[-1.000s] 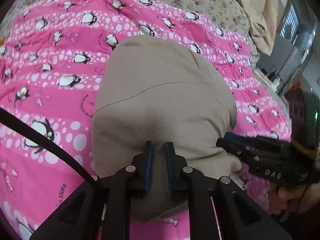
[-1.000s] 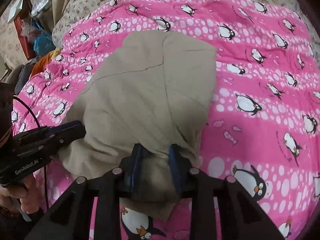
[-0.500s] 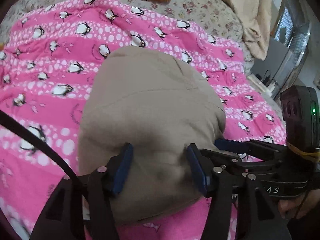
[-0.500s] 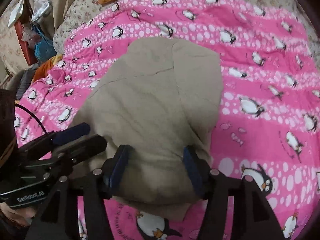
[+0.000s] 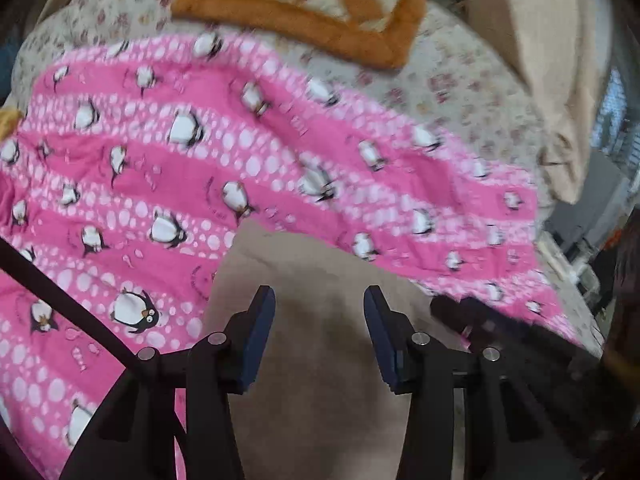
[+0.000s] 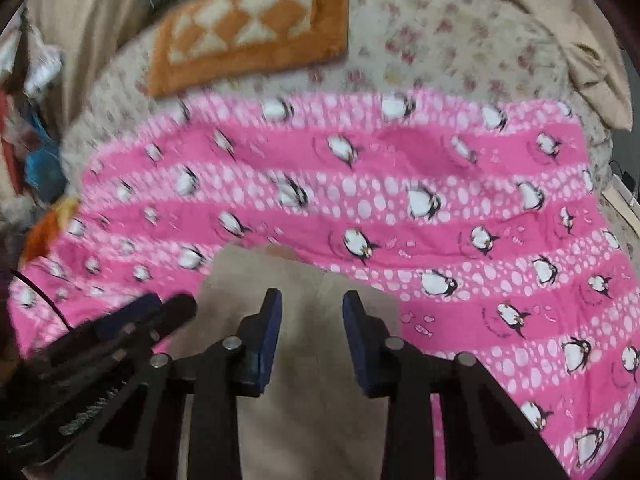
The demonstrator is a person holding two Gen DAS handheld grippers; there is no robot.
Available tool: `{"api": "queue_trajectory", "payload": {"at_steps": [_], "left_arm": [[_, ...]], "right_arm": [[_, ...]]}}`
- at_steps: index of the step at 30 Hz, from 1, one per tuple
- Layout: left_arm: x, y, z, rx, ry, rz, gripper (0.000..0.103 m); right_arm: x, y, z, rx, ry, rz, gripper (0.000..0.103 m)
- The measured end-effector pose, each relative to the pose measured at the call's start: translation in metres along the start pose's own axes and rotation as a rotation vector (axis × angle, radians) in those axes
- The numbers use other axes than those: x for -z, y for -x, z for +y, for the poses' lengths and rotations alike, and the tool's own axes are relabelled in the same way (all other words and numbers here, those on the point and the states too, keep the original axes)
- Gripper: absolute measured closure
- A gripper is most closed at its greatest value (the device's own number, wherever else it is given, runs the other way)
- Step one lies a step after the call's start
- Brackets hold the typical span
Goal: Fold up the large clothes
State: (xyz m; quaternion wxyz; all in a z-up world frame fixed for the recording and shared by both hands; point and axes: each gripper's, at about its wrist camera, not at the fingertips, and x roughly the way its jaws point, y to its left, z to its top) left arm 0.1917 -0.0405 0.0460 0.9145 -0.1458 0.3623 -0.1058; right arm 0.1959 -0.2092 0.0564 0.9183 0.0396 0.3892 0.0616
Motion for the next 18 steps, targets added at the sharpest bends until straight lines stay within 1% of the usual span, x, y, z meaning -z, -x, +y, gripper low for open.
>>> {"api": "queue_trajectory", "payload": {"at_steps": [1,2,3,4,5,7,10,15,17,18], "left_arm": [[0.001,-0.010,0.002,-0.019,0.008,0.020,0.076],[0.003,-0.027,0.007,-0.046,0.030,0.056,0.076],[0.007,-0.039,0.011,-0.057,0.046,0.087,0.076],[0.012,-0.051,0.014,-0.062,0.058,0.118,0.075],[0.018,-0.059,0.016,-0.066,0.058,0.132,0.075],[0.028,-0.070,0.018,-0.080,0.044,0.133,0.074],[0.030,-0.074,0.018,-0.089,0.035,0.122,0.073],[0.028,-0.071,0.023,-0.059,0.058,0.112,0.071],[0.027,-0.069,0.024,-0.031,0.066,0.111,0.064],[0.027,-0.069,0.025,-0.009,0.068,0.115,0.058]], "right_arm": [[0.004,-0.015,-0.004,-0.003,-0.018,0.029,0.070],[0.007,-0.028,-0.007,-0.008,-0.030,0.056,0.070],[0.012,-0.041,-0.010,-0.007,-0.037,0.087,0.070],[0.019,-0.057,-0.013,0.011,-0.042,0.117,0.070],[0.024,-0.066,-0.016,0.025,-0.040,0.127,0.070],[0.035,-0.080,-0.015,0.043,-0.027,0.136,0.068],[0.041,-0.089,-0.016,0.040,-0.014,0.136,0.068],[0.043,-0.090,-0.022,0.002,-0.043,0.143,0.067],[0.042,-0.089,-0.025,0.000,-0.050,0.152,0.062],[0.041,-0.088,-0.025,0.004,-0.052,0.160,0.060]]}}
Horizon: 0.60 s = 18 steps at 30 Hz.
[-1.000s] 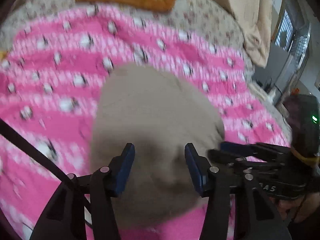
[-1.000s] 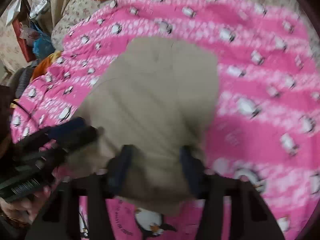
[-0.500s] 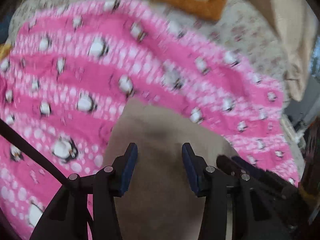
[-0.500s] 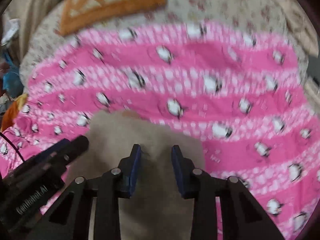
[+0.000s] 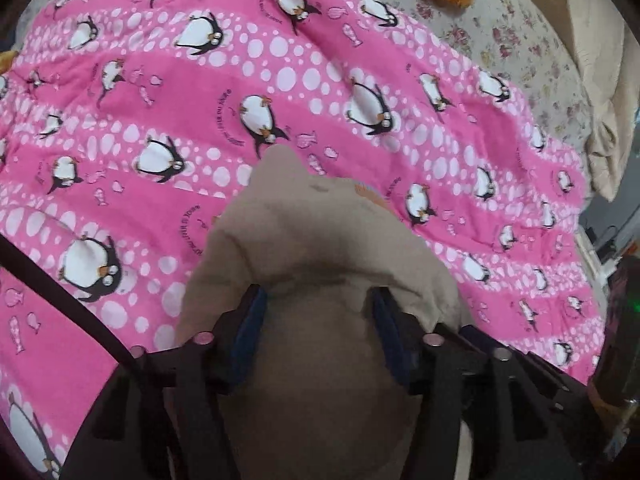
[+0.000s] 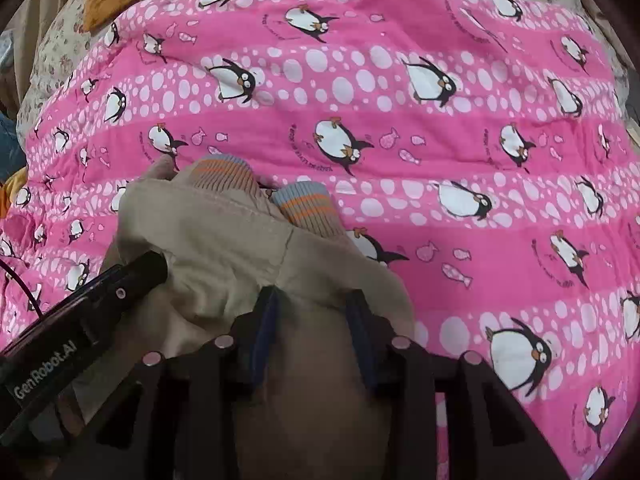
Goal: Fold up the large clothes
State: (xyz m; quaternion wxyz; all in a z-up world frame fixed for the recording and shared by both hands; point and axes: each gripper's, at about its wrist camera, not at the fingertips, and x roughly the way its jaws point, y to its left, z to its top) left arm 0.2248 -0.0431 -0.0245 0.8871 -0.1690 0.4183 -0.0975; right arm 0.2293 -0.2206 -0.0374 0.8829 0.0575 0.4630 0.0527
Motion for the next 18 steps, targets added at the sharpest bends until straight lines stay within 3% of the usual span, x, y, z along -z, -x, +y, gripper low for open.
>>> {"api": "queue_trajectory", "payload": {"at_steps": [2,4,12,18], "left_arm": [[-0.002,-0.002,-0.003,0.025,-0.002,0.006,0.049],[-0.002,-0.003,-0.005,0.031,-0.009,0.005,0.044],[-0.001,-0.001,0.002,0.090,0.058,-0.016,0.042],[-0.005,0.012,-0.006,0.053,0.021,0.042,0.042]], "right_arm": [[-0.001,0.001,0.000,0.017,0.008,0.012,0.050],[-0.001,0.003,-0.001,0.018,0.009,0.007,0.048],[0.002,0.010,0.001,0.031,-0.001,-0.028,0.047],[0.005,0.032,0.000,0.036,0.009,-0.022,0.045]]}}
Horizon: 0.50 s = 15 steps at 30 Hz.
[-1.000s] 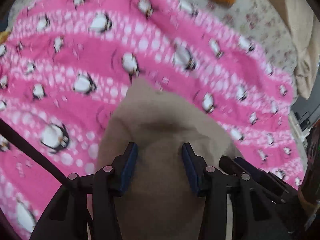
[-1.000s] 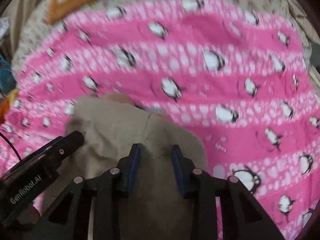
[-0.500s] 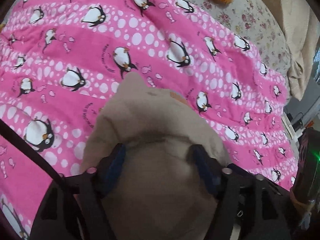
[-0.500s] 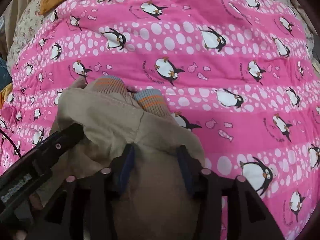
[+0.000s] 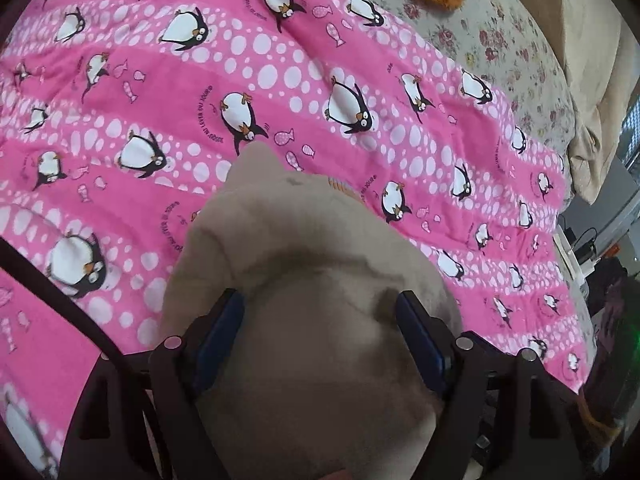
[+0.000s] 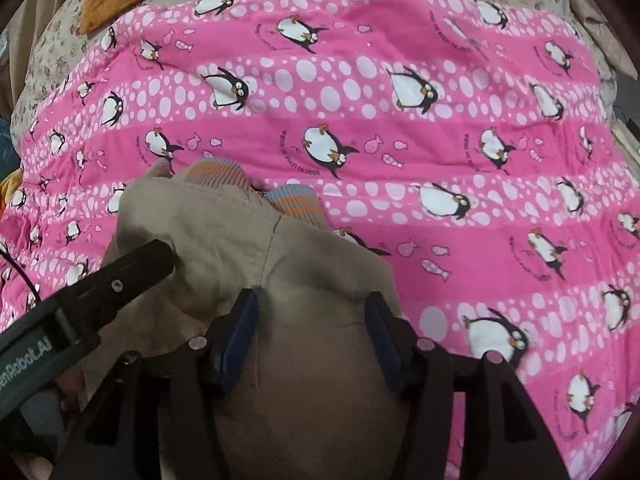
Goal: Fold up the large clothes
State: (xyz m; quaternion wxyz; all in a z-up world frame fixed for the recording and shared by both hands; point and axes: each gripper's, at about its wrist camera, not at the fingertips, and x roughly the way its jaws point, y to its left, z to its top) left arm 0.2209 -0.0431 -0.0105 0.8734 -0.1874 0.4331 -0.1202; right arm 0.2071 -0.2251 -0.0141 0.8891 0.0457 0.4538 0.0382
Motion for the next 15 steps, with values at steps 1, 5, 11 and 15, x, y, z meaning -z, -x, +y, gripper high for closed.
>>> {"api": "queue_trajectory", "payload": {"at_steps": [1,5,11,15], "left_arm": [[0.000,0.007,-0.001,-0.007,0.001,0.000,0.042],[0.015,0.058,-0.006,-0.029,0.006,-0.022,0.042],[0.086,0.127,-0.010,-0.121,-0.083,0.001,0.042],[0.151,0.160,-0.007,-0.204,-0.154,-0.002,0.042]], "right_arm": [[0.002,0.008,-0.001,-0.008,0.000,-0.005,0.045],[0.026,0.077,-0.010,-0.037,0.013,-0.098,0.045],[0.103,0.160,-0.029,-0.071,0.103,-0.212,0.036],[0.157,0.192,-0.042,-0.064,0.083,-0.188,0.036]]}}
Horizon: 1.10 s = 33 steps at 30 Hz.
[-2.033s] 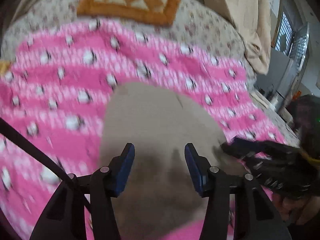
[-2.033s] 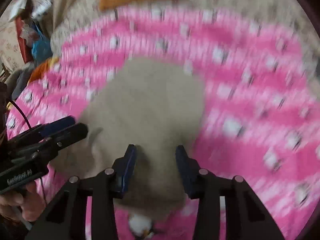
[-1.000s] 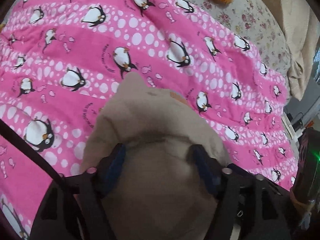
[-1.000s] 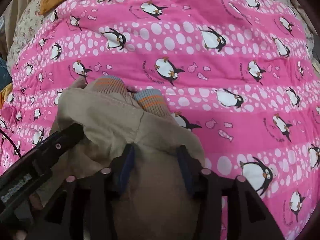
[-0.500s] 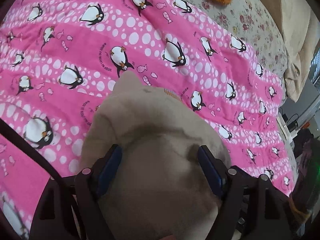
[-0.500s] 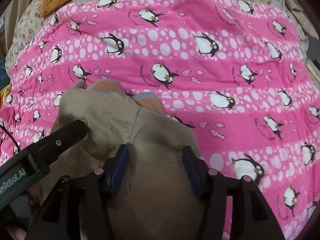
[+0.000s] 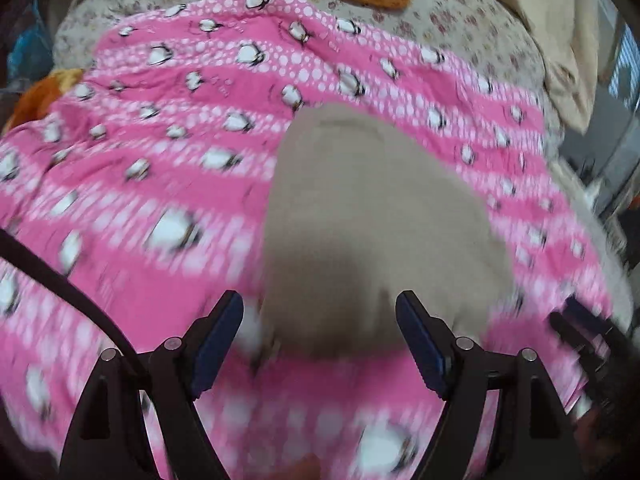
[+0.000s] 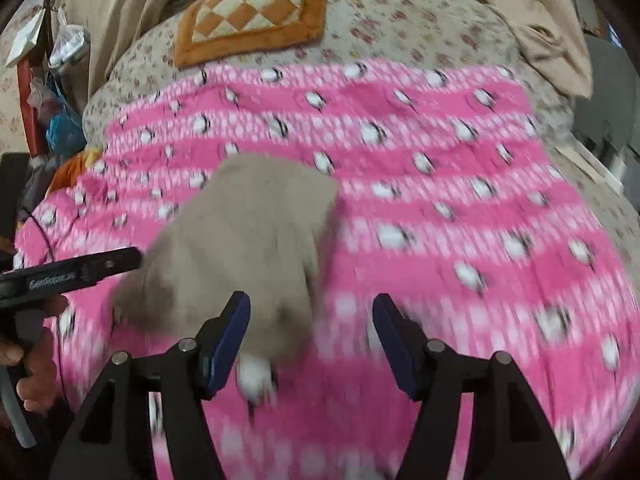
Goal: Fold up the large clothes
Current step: 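Release the folded jacket onto the quilt and withdraw both grippers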
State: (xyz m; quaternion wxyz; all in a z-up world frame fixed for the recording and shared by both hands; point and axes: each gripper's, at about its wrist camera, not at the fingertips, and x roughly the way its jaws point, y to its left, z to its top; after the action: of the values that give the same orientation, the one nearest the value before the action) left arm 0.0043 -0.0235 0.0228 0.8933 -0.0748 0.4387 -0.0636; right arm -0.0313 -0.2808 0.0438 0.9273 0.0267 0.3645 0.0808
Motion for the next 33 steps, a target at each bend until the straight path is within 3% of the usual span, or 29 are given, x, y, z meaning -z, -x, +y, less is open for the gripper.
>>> {"api": "queue_trajectory", "payload": {"at_steps": [3,6,11,20,33], "left_arm": [[0.029,0.008,-0.001,-0.033,0.005,0.013,0.042],[0.042,0.012,-0.014,-0.071,-0.037,-0.003,0.042],[0.046,0.021,-0.027,-0.061,-0.069,-0.059,0.042],[0.044,0.004,-0.033,-0.048,-0.062,-0.024,0.042],[0.046,-0.008,-0.034,-0.056,-0.049,0.040,0.042]], "right_arm": [[0.016,0.030,0.005,-0.020,0.013,-0.076,0.033],[0.023,0.033,0.013,0.014,0.046,-0.082,0.028],[0.025,0.027,0.014,0.033,0.025,-0.060,0.028],[0.023,0.021,0.019,0.108,0.057,-0.069,0.028],[0.020,0.020,0.018,0.076,0.019,-0.037,0.028]]}}
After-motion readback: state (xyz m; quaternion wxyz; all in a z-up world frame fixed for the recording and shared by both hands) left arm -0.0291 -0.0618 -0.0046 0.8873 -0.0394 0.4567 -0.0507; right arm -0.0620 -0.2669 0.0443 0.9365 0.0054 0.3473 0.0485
